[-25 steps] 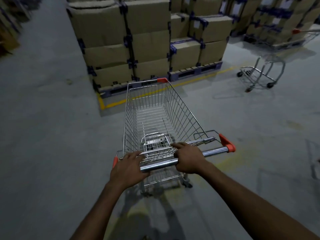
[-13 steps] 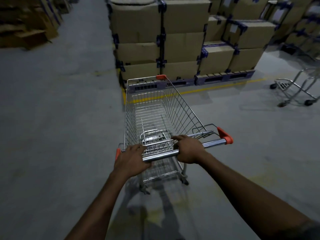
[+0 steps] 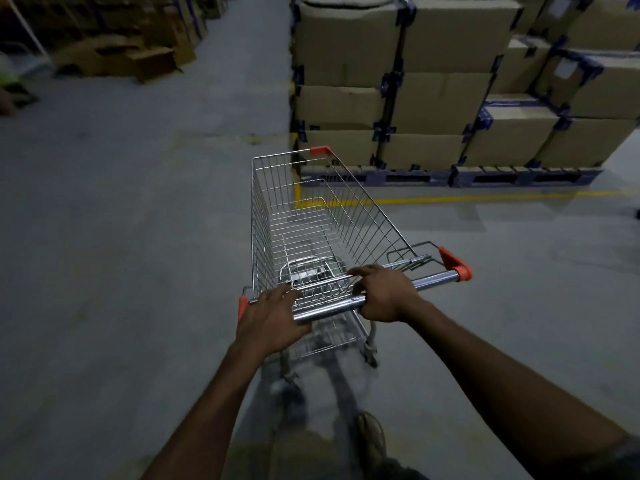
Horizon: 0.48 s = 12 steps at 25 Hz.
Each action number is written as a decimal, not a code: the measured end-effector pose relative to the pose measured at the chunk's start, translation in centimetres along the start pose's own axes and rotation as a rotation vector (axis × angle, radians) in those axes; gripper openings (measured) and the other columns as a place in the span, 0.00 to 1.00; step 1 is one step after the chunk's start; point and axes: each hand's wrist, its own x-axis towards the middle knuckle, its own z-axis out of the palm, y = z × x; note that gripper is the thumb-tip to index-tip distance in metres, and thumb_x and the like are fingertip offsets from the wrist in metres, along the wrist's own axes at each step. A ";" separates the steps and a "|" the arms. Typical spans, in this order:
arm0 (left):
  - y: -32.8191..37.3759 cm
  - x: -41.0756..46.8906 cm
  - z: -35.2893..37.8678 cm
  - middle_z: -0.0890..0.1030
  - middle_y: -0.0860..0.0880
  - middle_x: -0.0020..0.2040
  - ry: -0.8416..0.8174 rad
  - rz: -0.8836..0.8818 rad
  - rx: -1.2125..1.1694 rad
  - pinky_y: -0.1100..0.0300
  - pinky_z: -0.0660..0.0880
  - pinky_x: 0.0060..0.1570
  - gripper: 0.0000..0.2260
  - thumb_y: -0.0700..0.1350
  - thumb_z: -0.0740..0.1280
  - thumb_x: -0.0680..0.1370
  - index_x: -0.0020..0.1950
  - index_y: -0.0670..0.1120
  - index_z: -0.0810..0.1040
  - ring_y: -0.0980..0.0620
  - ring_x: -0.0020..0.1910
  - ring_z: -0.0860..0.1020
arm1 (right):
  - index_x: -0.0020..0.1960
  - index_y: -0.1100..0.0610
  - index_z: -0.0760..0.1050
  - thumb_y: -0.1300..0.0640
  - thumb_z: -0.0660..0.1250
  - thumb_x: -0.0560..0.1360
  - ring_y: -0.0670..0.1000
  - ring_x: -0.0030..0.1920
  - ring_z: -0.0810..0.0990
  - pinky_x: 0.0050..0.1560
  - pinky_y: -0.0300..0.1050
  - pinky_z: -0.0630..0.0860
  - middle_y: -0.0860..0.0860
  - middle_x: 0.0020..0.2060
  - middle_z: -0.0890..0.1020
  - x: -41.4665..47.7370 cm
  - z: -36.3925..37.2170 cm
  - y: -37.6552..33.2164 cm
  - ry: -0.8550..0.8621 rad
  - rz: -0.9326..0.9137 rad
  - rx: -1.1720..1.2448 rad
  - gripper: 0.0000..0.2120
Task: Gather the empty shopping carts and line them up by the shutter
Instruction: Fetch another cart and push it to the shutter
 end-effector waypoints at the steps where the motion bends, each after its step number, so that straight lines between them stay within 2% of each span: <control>1: -0.3 0.5 -0.1 0.61 0.57 0.81 0.004 -0.020 0.003 0.36 0.55 0.74 0.38 0.74 0.61 0.71 0.78 0.62 0.61 0.51 0.77 0.63 | 0.59 0.42 0.84 0.43 0.66 0.67 0.47 0.74 0.67 0.60 0.53 0.77 0.39 0.76 0.69 1.0 -0.2 0.1 0.006 -0.027 -0.002 0.21; 6: -1.3 2.9 -0.6 0.62 0.58 0.80 0.035 -0.130 0.009 0.39 0.55 0.74 0.38 0.75 0.62 0.72 0.78 0.62 0.61 0.52 0.77 0.63 | 0.57 0.45 0.84 0.44 0.67 0.68 0.50 0.76 0.66 0.62 0.57 0.78 0.41 0.77 0.67 6.4 -1.3 1.1 -0.006 -0.162 -0.046 0.19; 12: -1.9 5.1 -1.2 0.60 0.59 0.81 0.040 -0.283 -0.049 0.38 0.54 0.75 0.38 0.75 0.62 0.72 0.79 0.62 0.61 0.53 0.79 0.61 | 0.56 0.47 0.84 0.46 0.67 0.67 0.51 0.77 0.65 0.61 0.56 0.78 0.43 0.78 0.66 12.0 -3.1 1.9 -0.028 -0.309 -0.066 0.19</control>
